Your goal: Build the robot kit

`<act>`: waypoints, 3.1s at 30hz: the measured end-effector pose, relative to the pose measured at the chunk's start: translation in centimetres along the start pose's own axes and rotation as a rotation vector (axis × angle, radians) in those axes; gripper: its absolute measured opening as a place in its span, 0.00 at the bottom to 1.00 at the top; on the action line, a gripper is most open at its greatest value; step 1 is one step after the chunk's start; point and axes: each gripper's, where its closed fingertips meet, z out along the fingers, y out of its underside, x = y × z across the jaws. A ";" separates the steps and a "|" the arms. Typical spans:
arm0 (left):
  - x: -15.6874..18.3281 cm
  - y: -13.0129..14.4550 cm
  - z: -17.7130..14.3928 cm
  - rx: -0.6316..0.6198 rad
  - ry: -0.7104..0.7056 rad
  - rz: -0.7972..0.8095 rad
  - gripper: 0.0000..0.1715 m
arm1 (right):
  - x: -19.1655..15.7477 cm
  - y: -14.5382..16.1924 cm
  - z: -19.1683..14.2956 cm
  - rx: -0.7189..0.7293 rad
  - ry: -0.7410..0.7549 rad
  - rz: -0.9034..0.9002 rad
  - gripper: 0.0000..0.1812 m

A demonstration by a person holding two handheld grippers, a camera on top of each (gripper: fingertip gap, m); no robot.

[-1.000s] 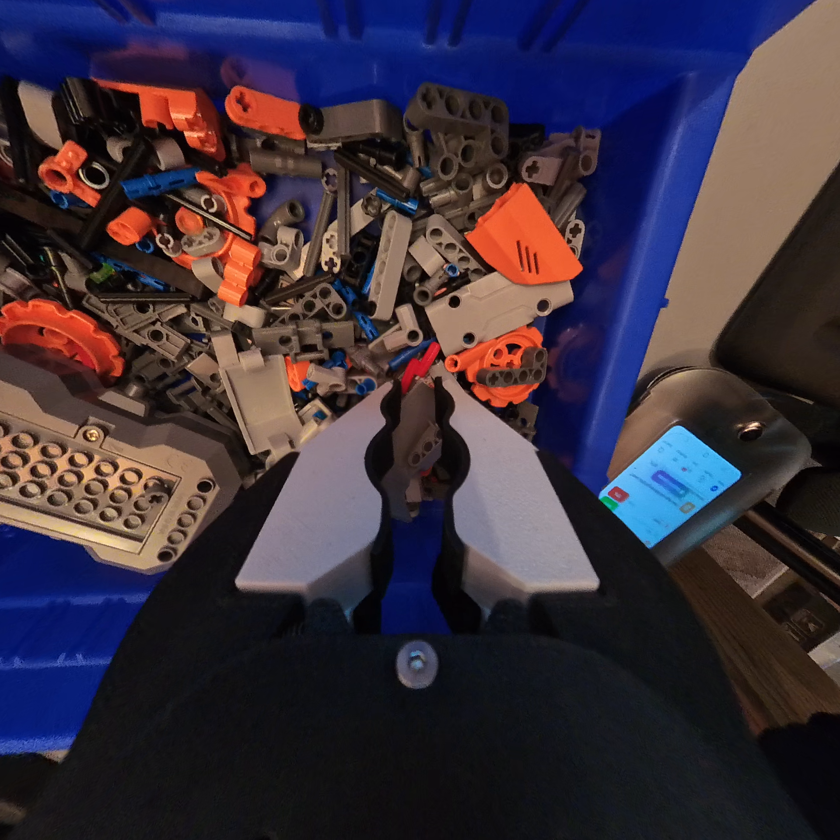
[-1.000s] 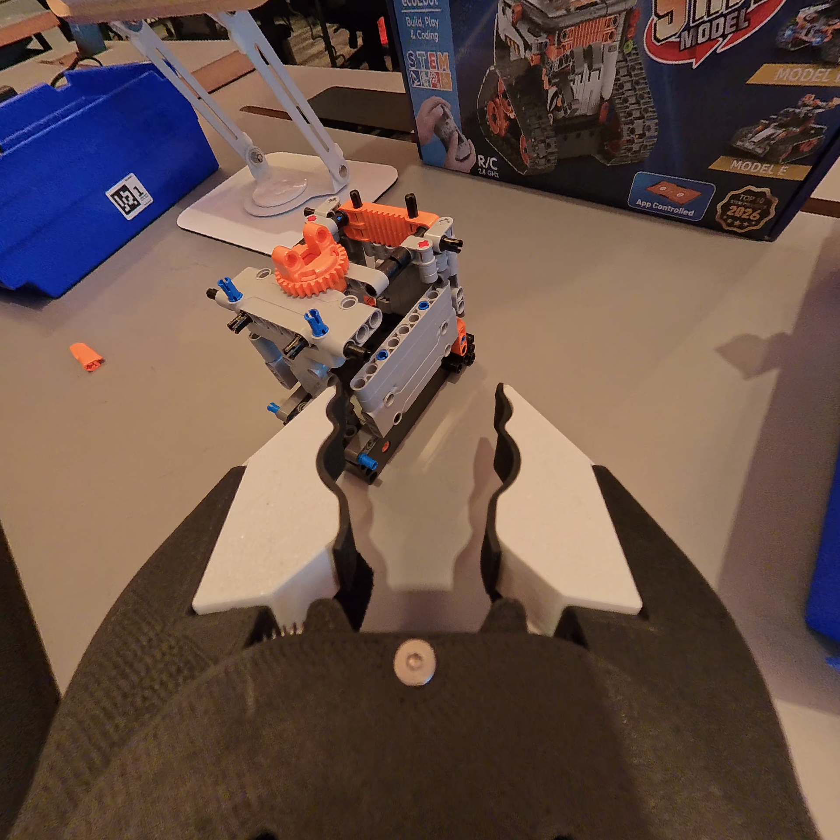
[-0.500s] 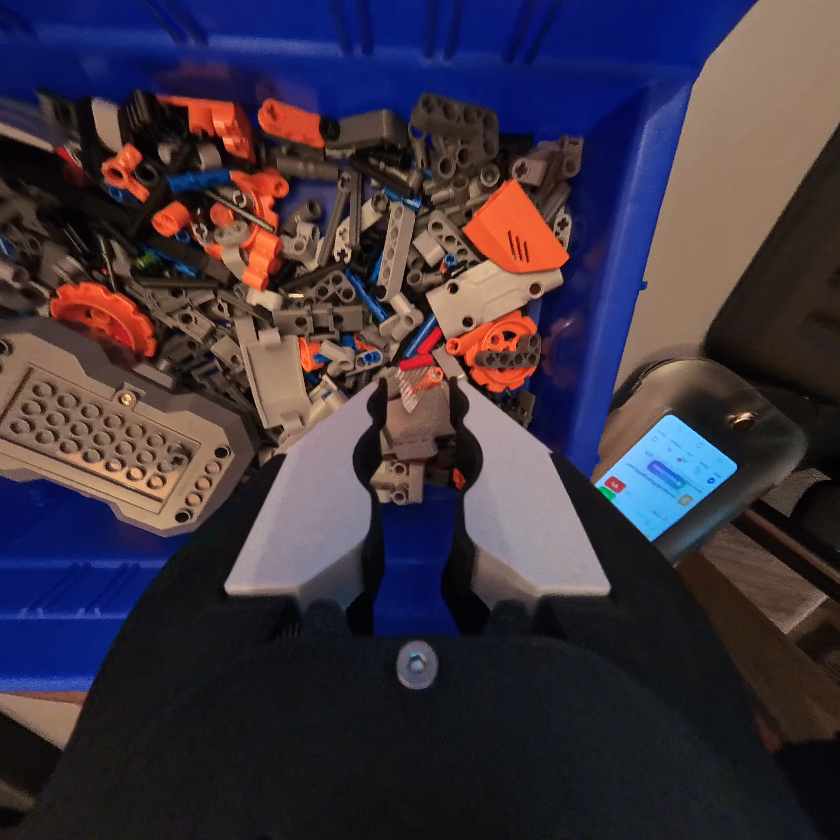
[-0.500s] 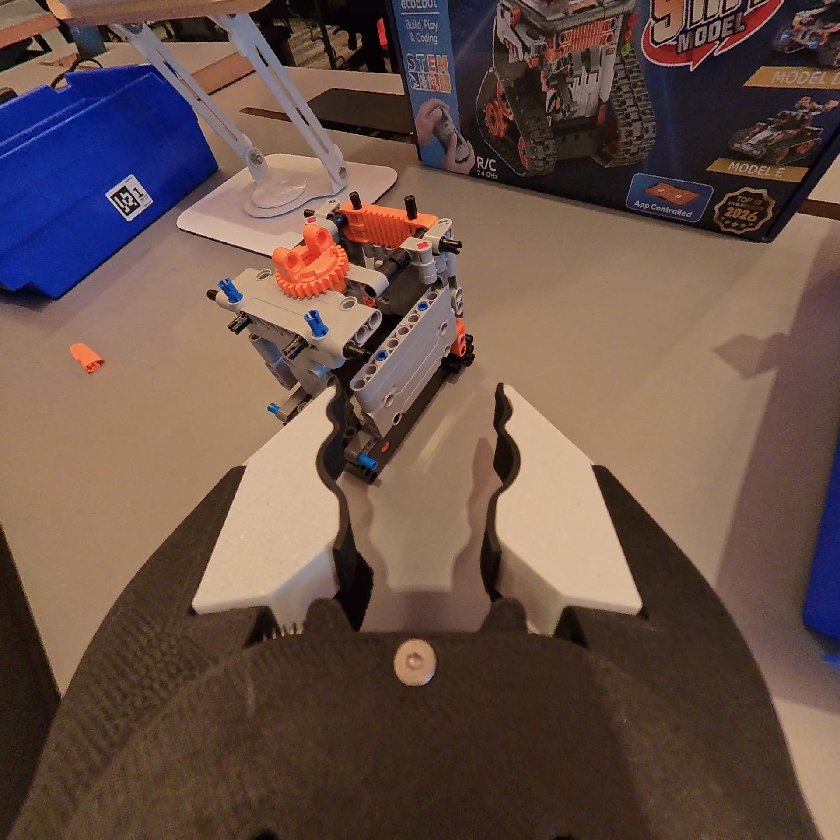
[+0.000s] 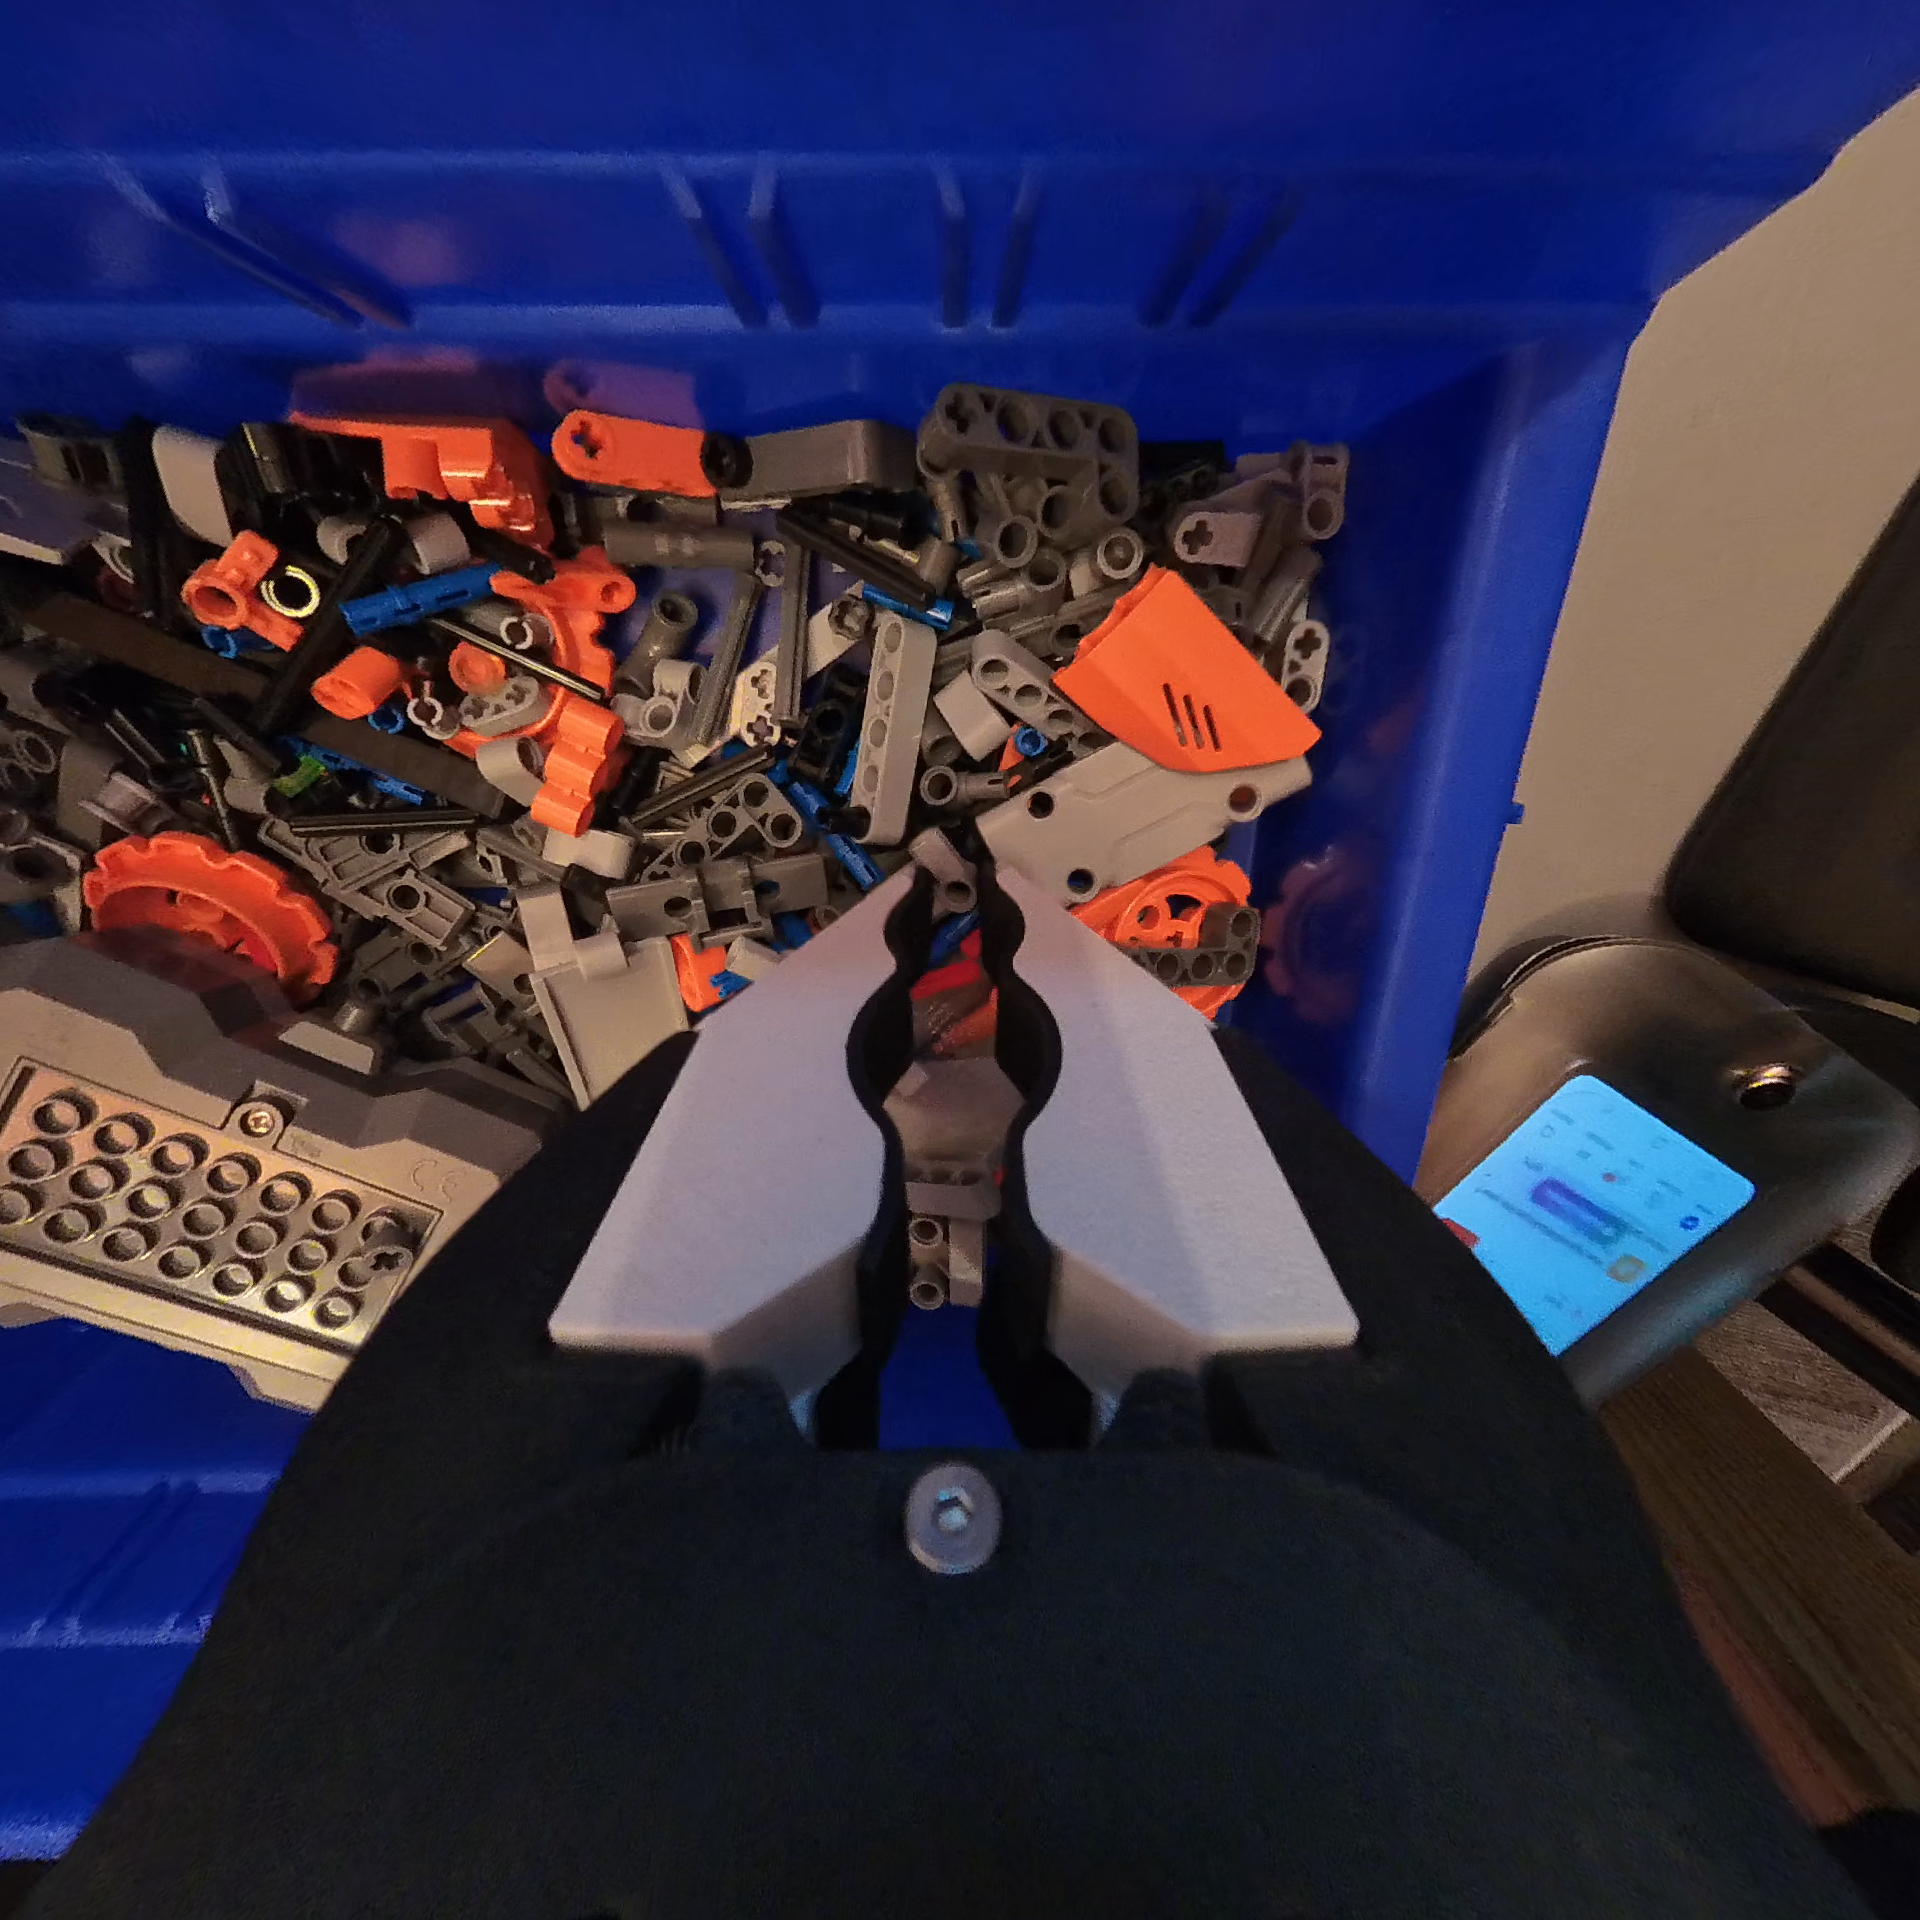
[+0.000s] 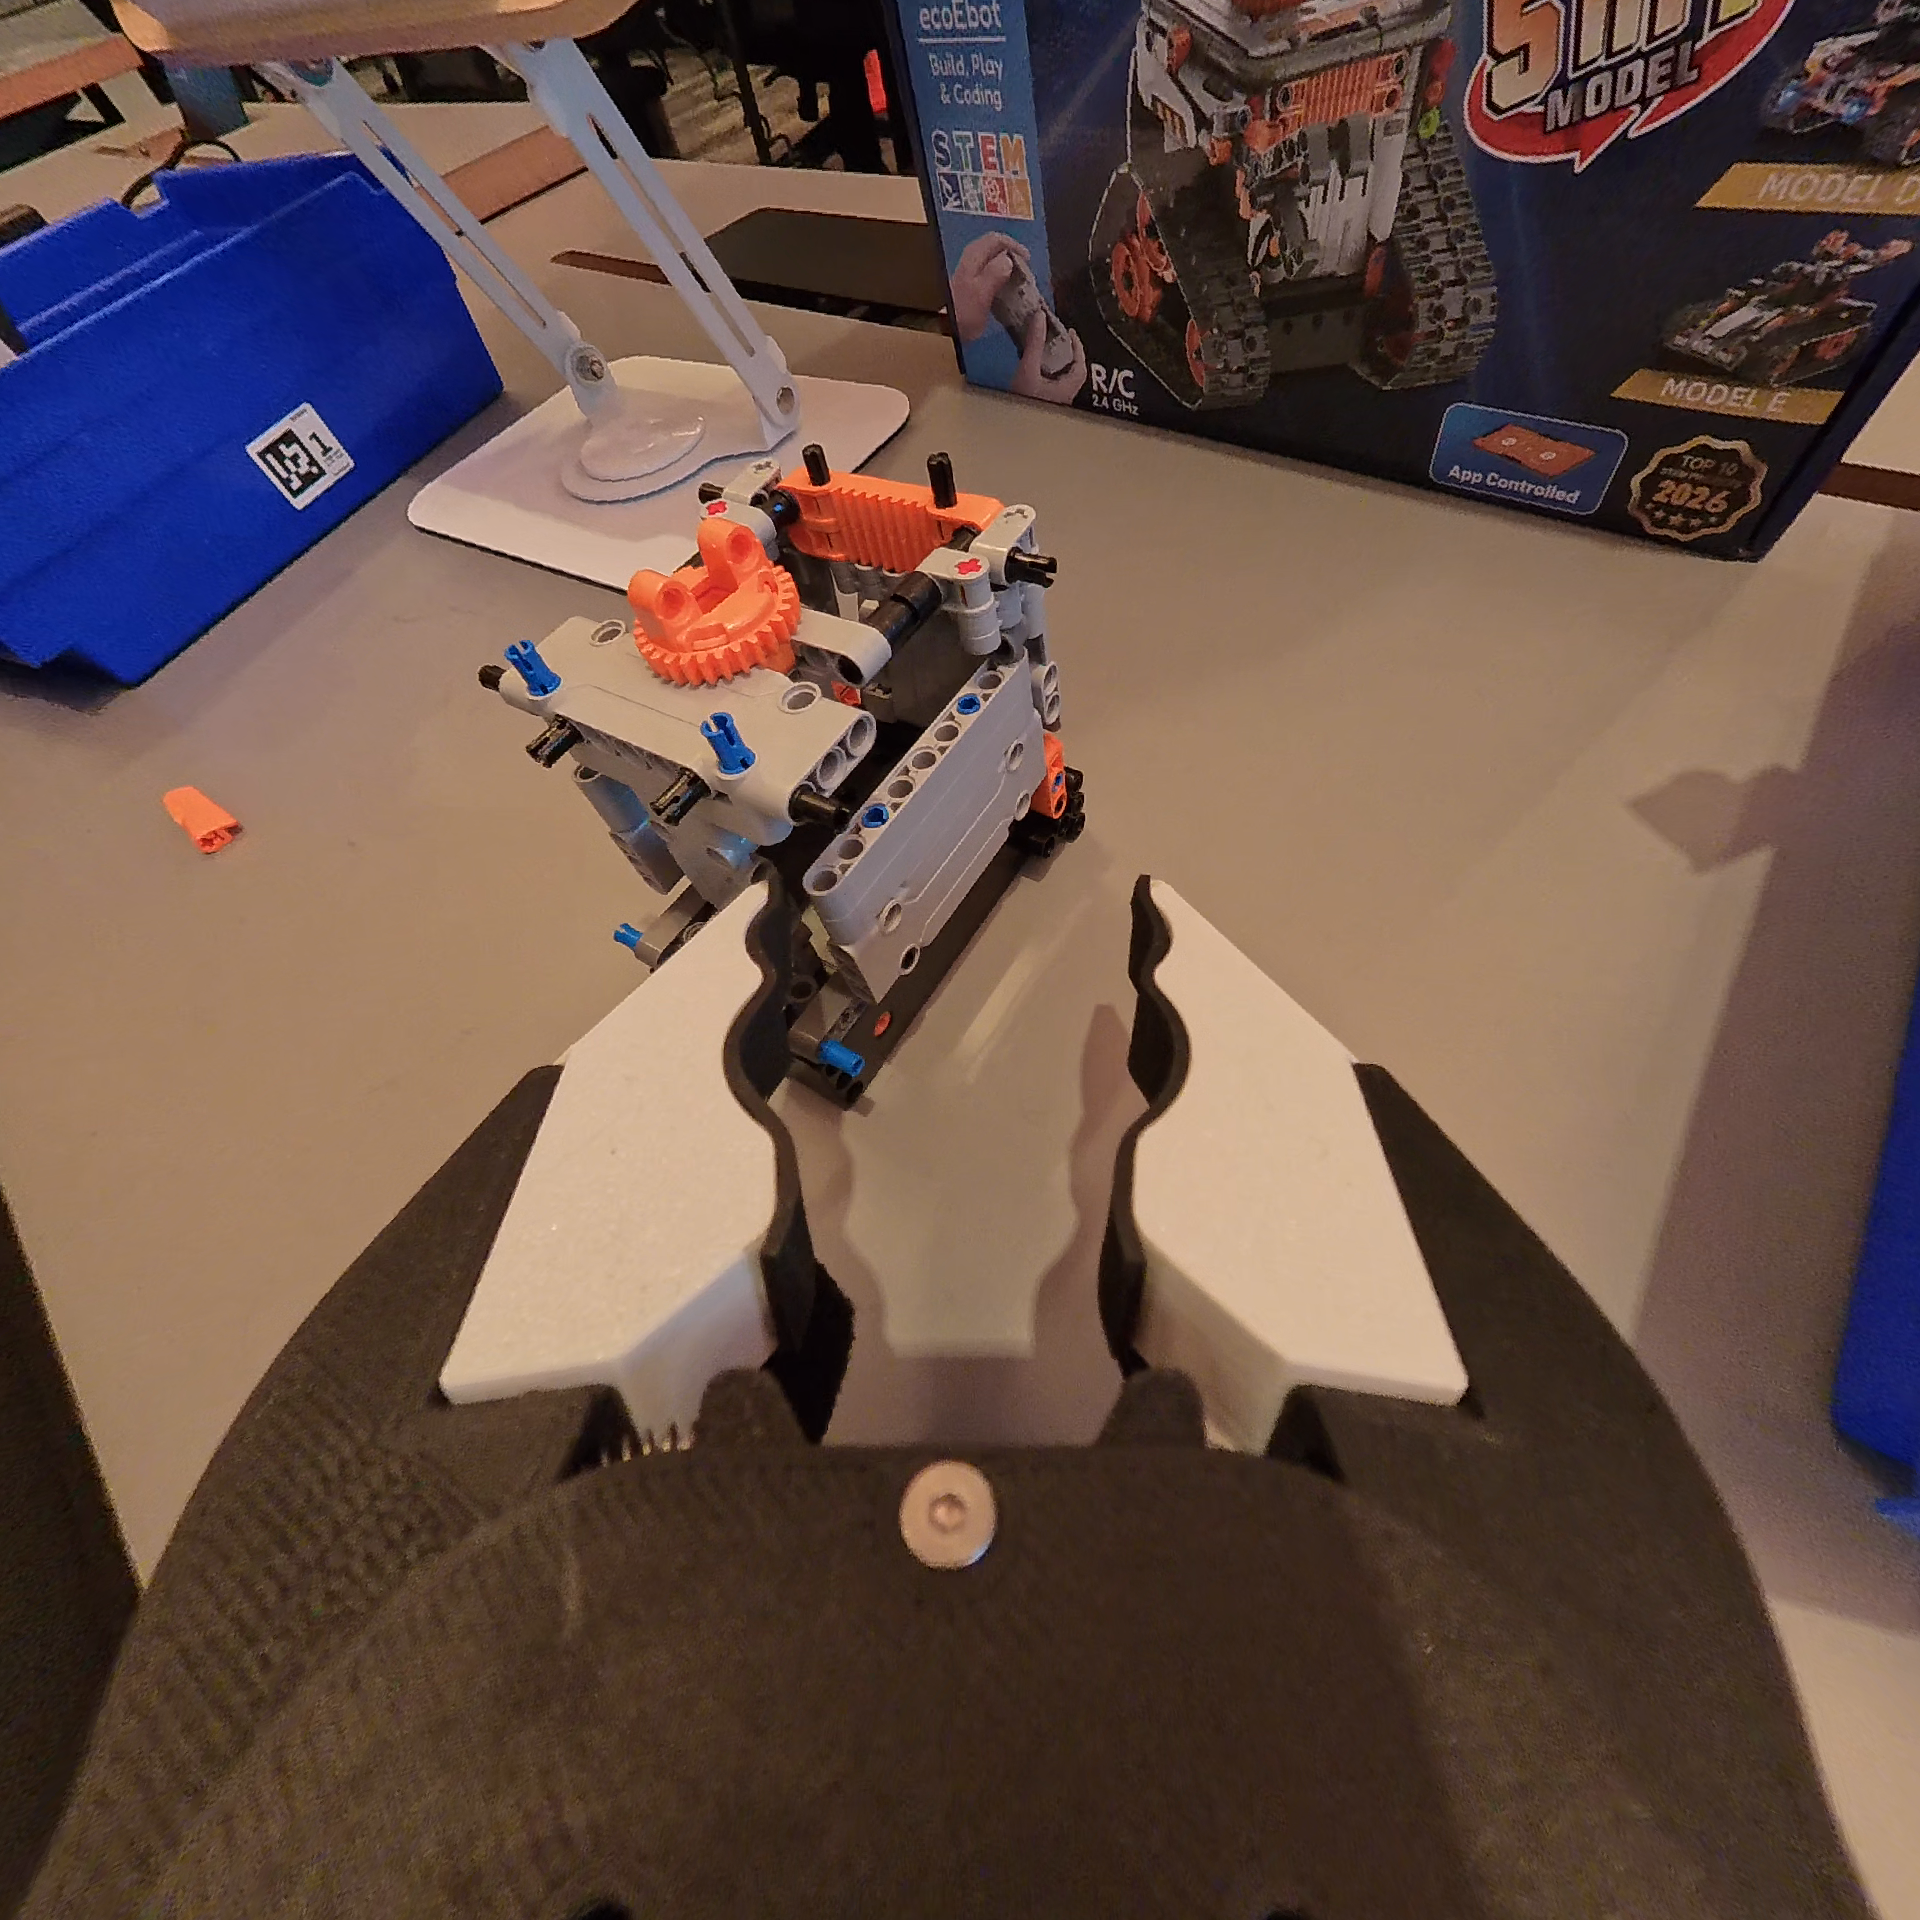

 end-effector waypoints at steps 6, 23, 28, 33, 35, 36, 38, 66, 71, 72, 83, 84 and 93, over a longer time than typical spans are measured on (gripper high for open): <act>-0.1 -0.5 -1.2 0.036 -0.036 0.011 0.03 | -0.1 -0.1 -0.1 0.005 -0.003 -0.002 0.35; 11.5 -14.4 -4.5 0.286 -0.031 0.317 0.03 | -0.5 -0.5 -0.3 0.019 -0.013 -0.014 0.35; 14.2 -15.1 0.1 0.165 -0.007 0.359 0.03 | -0.6 -0.7 -0.4 0.023 -0.019 -0.016 0.35; 13.9 -14.7 3.6 0.103 -0.012 0.315 0.03 | -0.8 -0.7 -0.4 0.024 -0.029 -0.013 0.35; 14.1 -14.6 4.5 0.096 0.006 0.296 0.03 | -0.8 -0.6 -0.3 0.021 -0.030 -0.012 0.35; 14.1 -14.8 4.7 0.105 0.008 0.286 0.04 | -0.8 -0.6 -0.3 0.021 -0.031 -0.012 0.35; 14.2 -15.0 4.7 0.114 0.029 0.259 0.05 | -0.8 -0.6 -0.3 0.020 -0.030 -0.011 0.35; -2.1 1.5 -3.0 0.007 -0.151 -0.091 0.10 | -0.2 -0.2 -0.2 0.007 -0.007 -0.001 0.35; -2.2 1.2 -1.9 -0.044 -0.148 -0.059 0.09 | -0.1 -0.2 -0.2 0.008 -0.008 0.001 0.35; -2.2 1.1 -1.9 -0.043 -0.141 -0.058 0.09 | -0.2 -0.2 -0.2 0.008 -0.009 0.001 0.35; -1.4 -0.1 -0.5 -0.045 -0.119 -0.017 0.08 | -0.2 -0.4 -0.3 0.015 -0.013 0.001 0.35; -1.6 -0.1 -0.3 -0.047 -0.125 -0.026 0.08 | -0.3 -0.4 -0.3 0.016 -0.013 0.001 0.35; -1.9 -0.1 0.7 -0.021 -0.136 -0.069 0.03 | -0.3 -0.5 -0.4 0.019 -0.015 0.001 0.35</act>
